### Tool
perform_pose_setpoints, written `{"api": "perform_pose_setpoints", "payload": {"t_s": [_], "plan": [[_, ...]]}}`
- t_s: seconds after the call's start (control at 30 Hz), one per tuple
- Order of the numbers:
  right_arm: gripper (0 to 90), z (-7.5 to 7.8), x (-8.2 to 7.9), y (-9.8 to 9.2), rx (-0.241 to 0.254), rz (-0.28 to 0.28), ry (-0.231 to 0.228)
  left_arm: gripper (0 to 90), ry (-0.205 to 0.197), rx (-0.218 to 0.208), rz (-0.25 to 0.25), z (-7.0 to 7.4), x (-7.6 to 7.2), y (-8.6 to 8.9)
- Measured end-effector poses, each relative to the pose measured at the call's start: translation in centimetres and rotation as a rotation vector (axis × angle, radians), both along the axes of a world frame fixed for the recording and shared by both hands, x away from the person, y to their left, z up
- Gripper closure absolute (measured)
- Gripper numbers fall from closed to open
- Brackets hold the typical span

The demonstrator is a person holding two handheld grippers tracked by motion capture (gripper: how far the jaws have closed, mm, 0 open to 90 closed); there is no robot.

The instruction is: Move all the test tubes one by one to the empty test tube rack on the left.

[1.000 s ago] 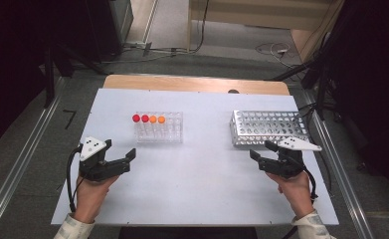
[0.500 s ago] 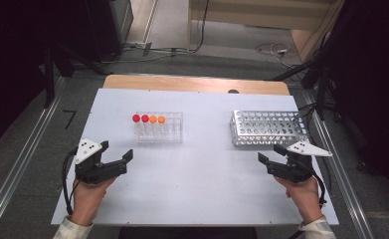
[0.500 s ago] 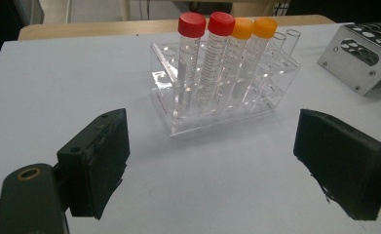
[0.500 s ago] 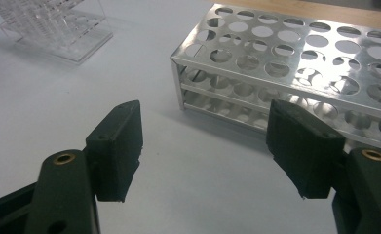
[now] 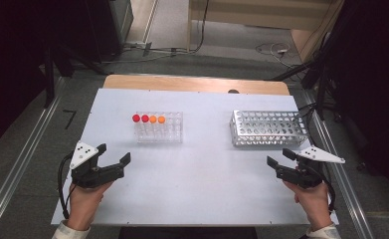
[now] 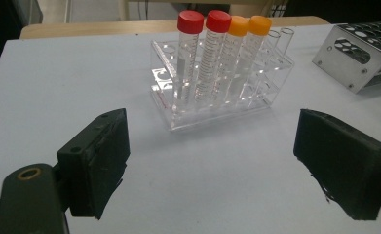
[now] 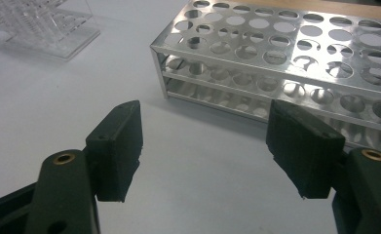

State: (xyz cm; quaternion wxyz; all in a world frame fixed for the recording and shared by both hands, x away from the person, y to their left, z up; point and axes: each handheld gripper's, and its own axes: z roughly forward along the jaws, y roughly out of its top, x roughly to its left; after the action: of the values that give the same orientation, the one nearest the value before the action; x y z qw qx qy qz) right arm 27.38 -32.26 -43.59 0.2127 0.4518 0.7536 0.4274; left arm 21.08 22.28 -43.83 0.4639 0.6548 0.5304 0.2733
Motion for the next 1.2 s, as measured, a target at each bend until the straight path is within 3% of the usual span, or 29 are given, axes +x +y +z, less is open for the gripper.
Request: {"api": "perform_pose_setpoints", "payload": {"t_s": [0.57,1.2], "plan": [[28.0,-0.7,-1.1,-3.1,-0.004,-0.081,0.001,13.6,0.004,-0.010,0.034,-0.4,-0.7,1.4],[27.6,-1.5,-1.8,-5.5,0.010,-0.147,0.022,13.7,0.050,0.018,0.075,-1.9,-0.3,2.8]]}}
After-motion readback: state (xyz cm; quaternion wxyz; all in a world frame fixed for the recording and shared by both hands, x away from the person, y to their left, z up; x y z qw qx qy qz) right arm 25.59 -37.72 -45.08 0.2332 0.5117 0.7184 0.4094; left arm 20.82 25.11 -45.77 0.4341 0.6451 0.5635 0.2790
